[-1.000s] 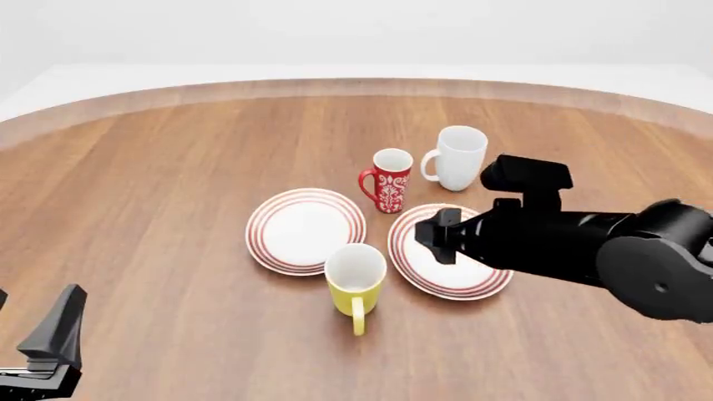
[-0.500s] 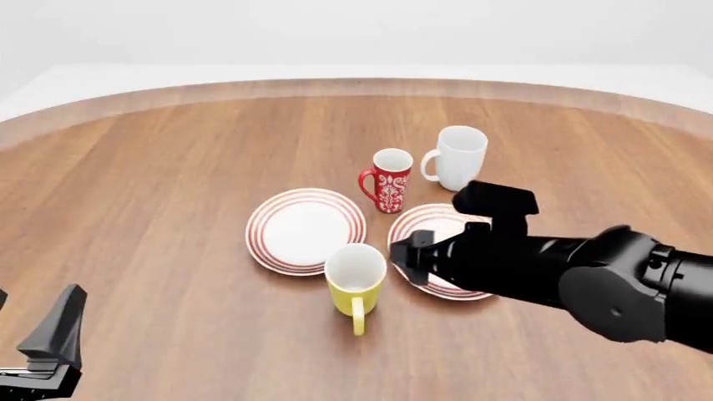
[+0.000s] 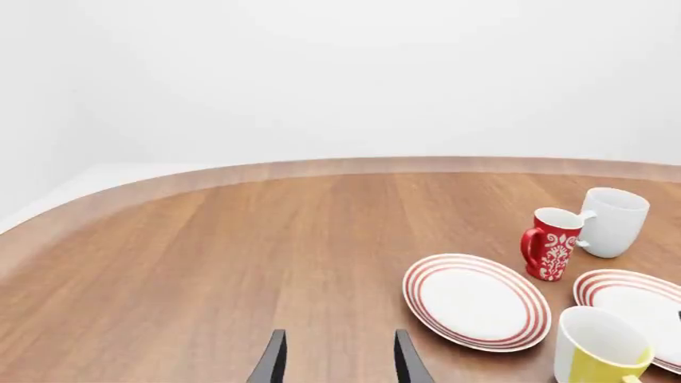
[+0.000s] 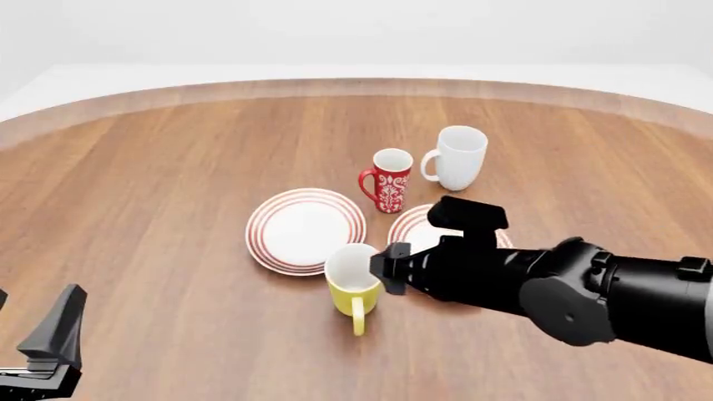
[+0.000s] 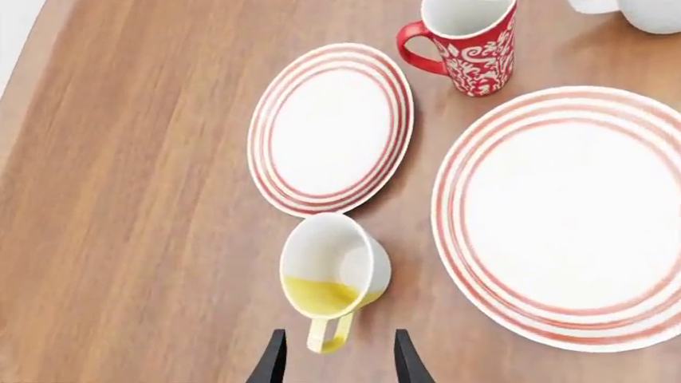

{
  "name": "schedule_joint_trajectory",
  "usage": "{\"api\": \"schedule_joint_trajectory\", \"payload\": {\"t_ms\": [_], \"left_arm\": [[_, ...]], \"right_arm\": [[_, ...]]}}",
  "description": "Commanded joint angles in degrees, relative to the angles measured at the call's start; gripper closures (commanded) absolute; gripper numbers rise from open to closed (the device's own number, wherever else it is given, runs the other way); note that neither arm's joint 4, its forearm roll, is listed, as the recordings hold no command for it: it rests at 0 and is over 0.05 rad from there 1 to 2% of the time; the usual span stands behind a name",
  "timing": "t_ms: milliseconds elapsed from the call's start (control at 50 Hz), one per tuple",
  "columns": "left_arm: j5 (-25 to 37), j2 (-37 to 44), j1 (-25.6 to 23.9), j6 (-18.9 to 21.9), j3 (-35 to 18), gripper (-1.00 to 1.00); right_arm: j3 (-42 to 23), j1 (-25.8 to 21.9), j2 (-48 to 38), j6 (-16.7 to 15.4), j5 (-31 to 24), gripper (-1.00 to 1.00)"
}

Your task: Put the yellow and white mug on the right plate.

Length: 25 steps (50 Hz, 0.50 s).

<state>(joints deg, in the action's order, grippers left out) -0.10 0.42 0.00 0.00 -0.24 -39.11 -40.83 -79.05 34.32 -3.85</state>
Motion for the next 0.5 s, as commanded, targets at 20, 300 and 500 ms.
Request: {"api": "schedule_joint_trajectory", "payload": {"t_ms": [20, 300, 500], "left_arm": [[0.00, 0.00, 0.00, 0.00, 0.00, -1.00], [0.00, 0.00, 0.00, 0.00, 0.00, -1.00], [0.00, 0.00, 0.00, 0.00, 0.00, -1.00]], "right_arm": [[0.11, -1.56, -4.04, 1.97, 2.83, -1.00], [-0.52, -2.84, -7.75, 3.14, 4.56, -1.00], [0.47, -4.16, -10.60, 4.35, 7.16, -1.00]]}}
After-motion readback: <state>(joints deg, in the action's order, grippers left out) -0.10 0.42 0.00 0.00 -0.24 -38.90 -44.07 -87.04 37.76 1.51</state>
